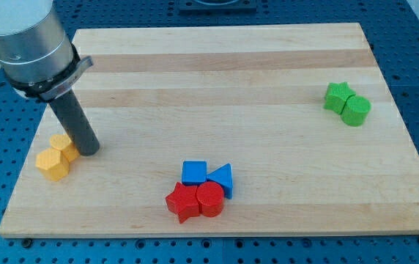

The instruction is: Move the yellow heart along the yellow hexagon towards the bottom left corner

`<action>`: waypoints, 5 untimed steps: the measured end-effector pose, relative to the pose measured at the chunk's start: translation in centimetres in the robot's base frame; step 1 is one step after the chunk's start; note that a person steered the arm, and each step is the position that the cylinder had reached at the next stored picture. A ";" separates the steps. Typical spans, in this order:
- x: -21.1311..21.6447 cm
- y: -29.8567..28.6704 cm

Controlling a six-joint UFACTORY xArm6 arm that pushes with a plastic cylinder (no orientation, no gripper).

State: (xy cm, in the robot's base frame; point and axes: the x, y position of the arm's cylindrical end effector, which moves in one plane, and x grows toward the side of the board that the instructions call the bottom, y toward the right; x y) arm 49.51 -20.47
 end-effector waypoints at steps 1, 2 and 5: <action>-1.2 0.8; -4.6 1.5; -1.0 -1.1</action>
State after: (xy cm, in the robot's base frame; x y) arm 48.48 -21.53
